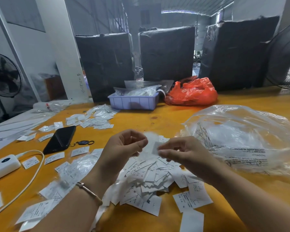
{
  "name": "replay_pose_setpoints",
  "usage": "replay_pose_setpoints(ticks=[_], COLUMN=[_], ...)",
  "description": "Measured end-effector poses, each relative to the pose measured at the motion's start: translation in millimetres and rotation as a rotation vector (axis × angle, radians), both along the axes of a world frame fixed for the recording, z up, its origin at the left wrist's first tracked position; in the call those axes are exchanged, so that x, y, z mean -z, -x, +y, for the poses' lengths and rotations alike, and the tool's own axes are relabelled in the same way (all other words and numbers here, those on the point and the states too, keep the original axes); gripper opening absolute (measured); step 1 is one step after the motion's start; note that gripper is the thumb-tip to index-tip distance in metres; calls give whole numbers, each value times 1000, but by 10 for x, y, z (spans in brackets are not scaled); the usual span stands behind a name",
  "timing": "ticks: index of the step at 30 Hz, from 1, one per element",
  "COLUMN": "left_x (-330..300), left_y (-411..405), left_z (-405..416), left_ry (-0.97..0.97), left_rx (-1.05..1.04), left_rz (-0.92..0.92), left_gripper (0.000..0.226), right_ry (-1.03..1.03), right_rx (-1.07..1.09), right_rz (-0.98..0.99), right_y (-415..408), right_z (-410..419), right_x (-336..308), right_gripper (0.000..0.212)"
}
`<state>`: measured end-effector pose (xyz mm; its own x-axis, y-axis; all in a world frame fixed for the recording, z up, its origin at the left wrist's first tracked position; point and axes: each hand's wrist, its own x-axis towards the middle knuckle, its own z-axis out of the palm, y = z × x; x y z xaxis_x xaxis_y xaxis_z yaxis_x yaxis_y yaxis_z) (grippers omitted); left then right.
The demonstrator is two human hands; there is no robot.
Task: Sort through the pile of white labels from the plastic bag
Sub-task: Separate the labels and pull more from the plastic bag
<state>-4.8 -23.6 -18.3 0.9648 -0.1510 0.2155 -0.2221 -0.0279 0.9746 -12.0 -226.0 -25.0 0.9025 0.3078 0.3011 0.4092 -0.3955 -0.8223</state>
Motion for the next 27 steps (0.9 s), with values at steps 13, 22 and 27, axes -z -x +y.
replay_pose_setpoints(ticks=[13,22,27], left_x=[-9,-21,-24], left_y=[33,64,55], left_z=[19,-19,18], left_ry=[-115,-357,-148], left_rx=[187,190,116], left_rz=[53,-12,-13], left_gripper=[34,25,29], right_ry=[-130,-5,-486], right_rx=[5,59,133], right_rz=[-135,-272,-260], right_y=[43,52,80], right_z=[28,-3,-94], right_x=[-2,-39,-162], right_gripper=[14,4,35])
